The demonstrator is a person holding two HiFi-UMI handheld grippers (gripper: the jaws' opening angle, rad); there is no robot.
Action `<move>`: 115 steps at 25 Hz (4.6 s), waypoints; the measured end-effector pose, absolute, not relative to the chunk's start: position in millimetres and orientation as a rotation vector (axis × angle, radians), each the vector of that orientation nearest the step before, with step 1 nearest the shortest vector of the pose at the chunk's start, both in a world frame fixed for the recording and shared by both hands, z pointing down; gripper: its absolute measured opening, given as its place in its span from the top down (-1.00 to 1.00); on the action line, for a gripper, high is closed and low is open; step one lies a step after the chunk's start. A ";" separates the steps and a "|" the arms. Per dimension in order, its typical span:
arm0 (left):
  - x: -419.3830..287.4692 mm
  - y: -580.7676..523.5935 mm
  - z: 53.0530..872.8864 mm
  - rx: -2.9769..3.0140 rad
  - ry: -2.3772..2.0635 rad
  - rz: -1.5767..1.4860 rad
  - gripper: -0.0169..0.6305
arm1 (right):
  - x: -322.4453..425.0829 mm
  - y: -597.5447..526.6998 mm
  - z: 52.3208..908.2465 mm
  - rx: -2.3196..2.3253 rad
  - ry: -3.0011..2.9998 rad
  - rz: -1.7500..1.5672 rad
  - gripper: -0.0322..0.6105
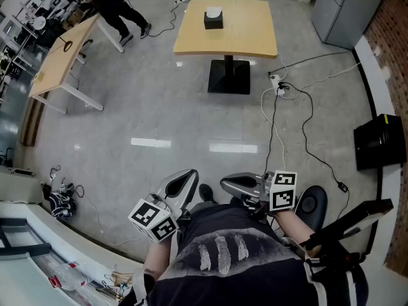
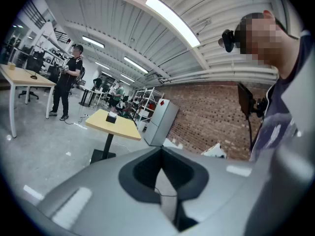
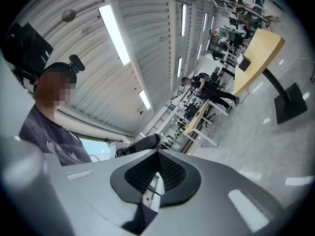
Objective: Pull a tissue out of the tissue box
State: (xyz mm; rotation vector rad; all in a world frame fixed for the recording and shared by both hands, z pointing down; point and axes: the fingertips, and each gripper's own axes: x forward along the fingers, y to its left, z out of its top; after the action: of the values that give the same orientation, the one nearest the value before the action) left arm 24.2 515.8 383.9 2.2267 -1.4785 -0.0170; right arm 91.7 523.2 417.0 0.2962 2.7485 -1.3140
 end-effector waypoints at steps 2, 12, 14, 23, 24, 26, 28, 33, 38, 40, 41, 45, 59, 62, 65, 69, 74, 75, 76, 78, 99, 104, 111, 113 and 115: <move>20.0 502.5 386.4 2.240 -1.460 -0.018 0.95 | 88.5 511.5 420.4 0.267 2.745 -1.319 0.91; 13.0 415.7 398.8 2.325 -1.290 -0.071 0.95 | 85.2 436.6 438.8 -0.010 2.817 -1.301 0.91; 7.5 392.5 394.1 2.355 -1.252 -0.092 0.95 | 77.7 420.1 439.4 -0.045 2.842 -1.297 0.91; -65.5 308.3 391.1 2.382 -1.178 -0.153 0.95 | 19.5 338.0 434.4 -0.176 2.899 -1.286 0.91; -74.8 300.6 390.3 2.385 -1.177 -0.160 0.95 | 10.1 331.9 433.4 -0.173 2.910 -1.283 0.91; -92.6 288.1 388.1 2.391 -1.174 -0.165 0.95 | -8.7 324.3 431.0 -0.156 2.937 -1.278 0.91; -107.0 276.7 385.9 2.390 -1.175 -0.164 0.95 | -23.3 314.9 427.2 -0.149 2.948 -1.276 0.91; -121.5 254.6 390.7 2.377 -1.161 -0.173 0.95 | -41.7 286.4 427.2 -0.144 2.919 -1.303 0.91; -124.1 228.9 392.6 2.358 -1.184 -0.158 0.95 | -55.6 254.7 426.4 -0.069 2.924 -1.275 0.91; -127.9 212.8 394.1 2.345 -1.211 -0.142 0.95 | -60.2 238.1 428.3 -0.028 2.921 -1.282 0.91; -129.6 203.5 394.7 2.338 -1.226 -0.133 0.95 | -61.0 226.5 428.1 -0.017 2.908 -1.287 0.91; -120.9 161.1 392.4 2.320 -1.260 -0.099 0.95 | -49.1 171.2 422.1 -0.009 2.840 -1.298 0.91; -48.7 -2.4 382.0 2.259 -1.382 -0.007 0.95 | 15.6 15.5 425.3 0.181 2.782 -1.343 0.91; -43.5 -19.3 382.2 2.261 -1.387 0.006 0.95 | 21.7 -3.1 420.3 0.199 2.782 -1.317 0.91; -39.0 -34.2 381.8 2.268 -1.385 -0.001 0.95 | 28.5 -16.9 422.7 0.170 2.771 -1.322 0.91; -35.1 -49.5 385.0 2.288 -1.347 0.009 0.95 | 22.1 -20.3 427.5 0.168 2.793 -1.322 0.91; -57.8 -72.9 379.2 2.327 -1.306 -0.027 0.95 | 3.3 -48.8 417.2 0.038 2.851 -1.201 0.91; -63.6 -78.6 378.6 2.337 -1.298 -0.033 0.95 | 1.0 -55.7 417.6 0.002 2.844 -1.200 0.91; -69.3 -84.6 378.5 2.345 -1.288 -0.040 0.95 | -1.7 -61.8 418.4 -0.029 2.839 -1.202 0.91; -81.5 -97.0 378.7 2.358 -1.264 -0.056 0.95 | -9.7 -72.6 419.2 -0.080 2.849 -1.202 0.91; -245.4 -241.6 401.0 2.448 -1.150 0.047 0.95 | -126.5 -151.9 425.7 -0.415 2.825 -1.302 0.91; -247.7 -282.7 415.4 2.444 -1.188 0.168 0.95 | -124.5 -167.6 421.9 -0.372 2.817 -1.299 0.91; -252.1 -338.2 461.8 2.342 -1.143 0.363 0.74 | -125.6 -187.6 424.9 -0.312 2.851 -1.298 0.91; -245.1 -353.4 481.7 2.302 -1.096 0.393 0.41 | -118.9 -193.8 435.9 -0.310 2.861 -1.306 0.91; -240.4 -366.6 496.9 2.264 -1.056 0.403 0.21 | -112.2 -198.5 441.5 -0.310 2.859 -1.312 0.91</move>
State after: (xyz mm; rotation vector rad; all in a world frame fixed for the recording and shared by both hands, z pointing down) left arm -240.4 -366.6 496.9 2.2636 -1.0559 0.4028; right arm -112.2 -198.5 441.5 -0.3097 2.8592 -1.3119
